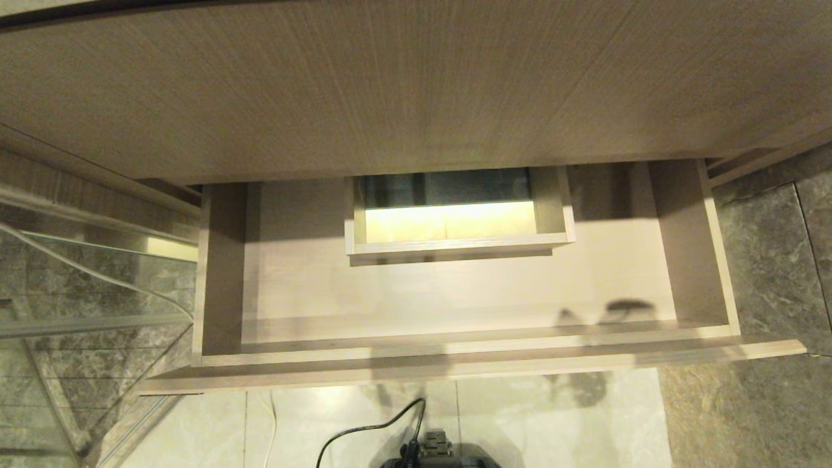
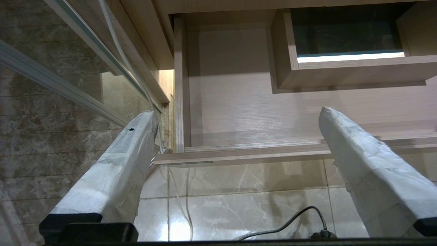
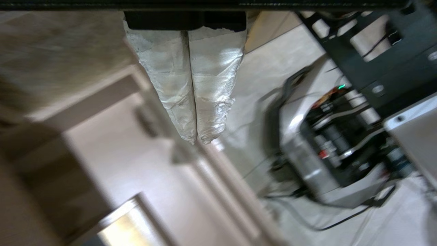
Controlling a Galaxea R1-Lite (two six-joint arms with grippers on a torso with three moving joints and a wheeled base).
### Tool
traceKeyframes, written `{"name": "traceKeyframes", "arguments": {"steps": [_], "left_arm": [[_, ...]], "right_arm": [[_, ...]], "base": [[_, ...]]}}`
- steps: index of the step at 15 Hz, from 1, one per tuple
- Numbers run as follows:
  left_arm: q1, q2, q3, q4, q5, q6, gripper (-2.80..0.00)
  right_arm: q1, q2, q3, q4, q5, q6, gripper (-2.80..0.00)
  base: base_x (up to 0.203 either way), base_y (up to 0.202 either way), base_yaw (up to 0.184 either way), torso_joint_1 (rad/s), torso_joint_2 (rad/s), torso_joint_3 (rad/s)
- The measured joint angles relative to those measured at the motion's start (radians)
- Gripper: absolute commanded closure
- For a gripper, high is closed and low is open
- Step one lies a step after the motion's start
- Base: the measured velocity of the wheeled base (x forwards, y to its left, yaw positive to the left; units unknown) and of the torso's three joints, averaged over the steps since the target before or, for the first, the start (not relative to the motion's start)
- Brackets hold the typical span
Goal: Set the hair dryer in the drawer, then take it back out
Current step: Pick up the hairdryer
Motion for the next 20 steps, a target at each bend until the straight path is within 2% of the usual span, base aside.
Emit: {"name": "traceKeyframes", "arguments": {"steps": [5, 8, 11, 14, 20], "left_arm": [[0.000, 0.000, 0.000, 0.000, 0.000, 0.000, -2.80], [0.000, 0.000, 0.000, 0.000, 0.000, 0.000, -2.80], [0.000, 0.000, 0.000, 0.000, 0.000, -0.001, -2.80], [0.000, 0.000, 0.000, 0.000, 0.000, 0.000, -2.80], [0.000, 0.000, 0.000, 0.000, 0.000, 0.000, -2.80]], "right_arm": [[-0.012, -0.010, -0.264, -0.029, 0.005, 0.003, 0.00], [-0.017, 0.048, -0.394, -0.173, 0.004, 0.006, 0.00], [-0.018, 0.099, -0.418, -0.387, 0.006, 0.009, 0.00], [-0.018, 0.125, -0.422, -0.499, 0.014, -0.014, 0.00], [-0.019, 0.120, -0.422, -0.530, 0.027, -0.027, 0.00]], "base": [[0.000, 0.000, 0.000, 0.000, 0.00, 0.000], [0.000, 0.000, 0.000, 0.000, 0.00, 0.000], [0.000, 0.000, 0.000, 0.000, 0.00, 0.000], [0.000, 0.000, 0.000, 0.000, 0.00, 0.000], [0.000, 0.000, 0.000, 0.000, 0.00, 0.000]]}}
